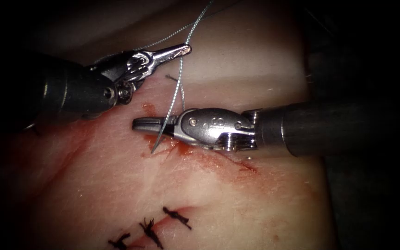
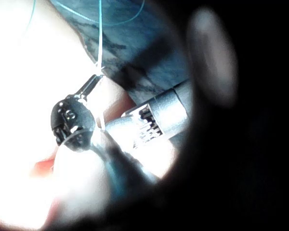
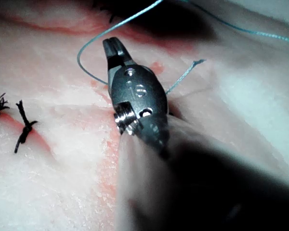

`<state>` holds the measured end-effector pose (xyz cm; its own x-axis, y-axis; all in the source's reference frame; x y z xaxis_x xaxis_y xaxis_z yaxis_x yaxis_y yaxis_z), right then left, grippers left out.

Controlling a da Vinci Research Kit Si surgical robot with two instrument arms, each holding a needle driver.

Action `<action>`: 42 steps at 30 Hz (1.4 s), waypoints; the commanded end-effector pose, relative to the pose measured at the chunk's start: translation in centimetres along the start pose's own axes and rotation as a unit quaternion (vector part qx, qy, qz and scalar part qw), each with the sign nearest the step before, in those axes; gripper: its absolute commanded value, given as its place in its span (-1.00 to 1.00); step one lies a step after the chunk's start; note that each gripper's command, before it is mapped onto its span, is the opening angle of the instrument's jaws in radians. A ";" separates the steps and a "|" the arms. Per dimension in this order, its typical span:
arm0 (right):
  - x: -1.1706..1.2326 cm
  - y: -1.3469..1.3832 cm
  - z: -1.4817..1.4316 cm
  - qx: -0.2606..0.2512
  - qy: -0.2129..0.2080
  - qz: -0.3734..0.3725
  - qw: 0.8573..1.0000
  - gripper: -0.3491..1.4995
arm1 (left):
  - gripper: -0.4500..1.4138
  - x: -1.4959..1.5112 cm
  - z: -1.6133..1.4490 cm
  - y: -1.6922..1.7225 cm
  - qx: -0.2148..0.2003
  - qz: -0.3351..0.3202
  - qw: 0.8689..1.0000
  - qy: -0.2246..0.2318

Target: Wound Closure

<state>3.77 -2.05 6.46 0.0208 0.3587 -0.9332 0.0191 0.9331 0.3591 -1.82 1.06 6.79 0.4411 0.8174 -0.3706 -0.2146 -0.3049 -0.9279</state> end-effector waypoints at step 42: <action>0.10 0.04 0.13 -0.083 0.144 0.099 0.981 -1.00 | -1.00 -0.75 -0.68 -0.69 0.219 0.022 0.962 -0.163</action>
<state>3.82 -1.97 6.36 -0.2764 0.5040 -0.8183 -0.1253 0.8253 0.5506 -1.35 0.32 7.64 0.1326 0.9431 -0.3049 -0.6177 -0.1620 -0.7696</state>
